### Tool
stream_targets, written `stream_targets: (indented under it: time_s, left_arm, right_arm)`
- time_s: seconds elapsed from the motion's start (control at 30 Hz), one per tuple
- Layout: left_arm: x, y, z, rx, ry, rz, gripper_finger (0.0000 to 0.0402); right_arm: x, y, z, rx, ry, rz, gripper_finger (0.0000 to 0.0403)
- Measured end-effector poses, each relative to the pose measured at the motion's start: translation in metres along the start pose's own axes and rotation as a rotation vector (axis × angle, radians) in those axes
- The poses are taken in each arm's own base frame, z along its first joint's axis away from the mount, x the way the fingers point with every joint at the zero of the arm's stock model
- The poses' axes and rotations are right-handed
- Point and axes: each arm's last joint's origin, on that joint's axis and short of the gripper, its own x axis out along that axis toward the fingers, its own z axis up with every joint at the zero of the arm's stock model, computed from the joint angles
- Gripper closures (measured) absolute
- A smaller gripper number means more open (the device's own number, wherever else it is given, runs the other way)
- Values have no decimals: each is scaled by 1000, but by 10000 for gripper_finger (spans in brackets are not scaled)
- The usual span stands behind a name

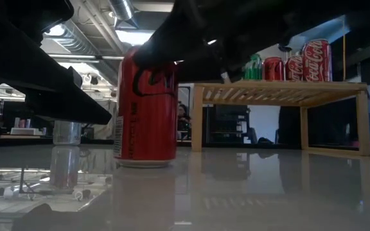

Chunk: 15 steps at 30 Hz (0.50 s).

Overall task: Place canned beverage on shelf
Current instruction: Put the red black soda can on the shelf aligned with the other red black soda can

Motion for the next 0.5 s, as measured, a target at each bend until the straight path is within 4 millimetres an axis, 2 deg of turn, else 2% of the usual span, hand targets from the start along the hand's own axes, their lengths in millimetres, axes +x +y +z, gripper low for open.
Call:
stream_targets:
  time_s: [0.27, 0.5]
  left_arm:
    - [0, 1, 0, 2, 0, 2, 34]
    - [2, 2, 2, 13, -3, -2, 34]
  right_arm:
    - [10, -9, 5, 31, 3, 49, 72]
    - [17, -6, -2, 31, -28, 91, 72]
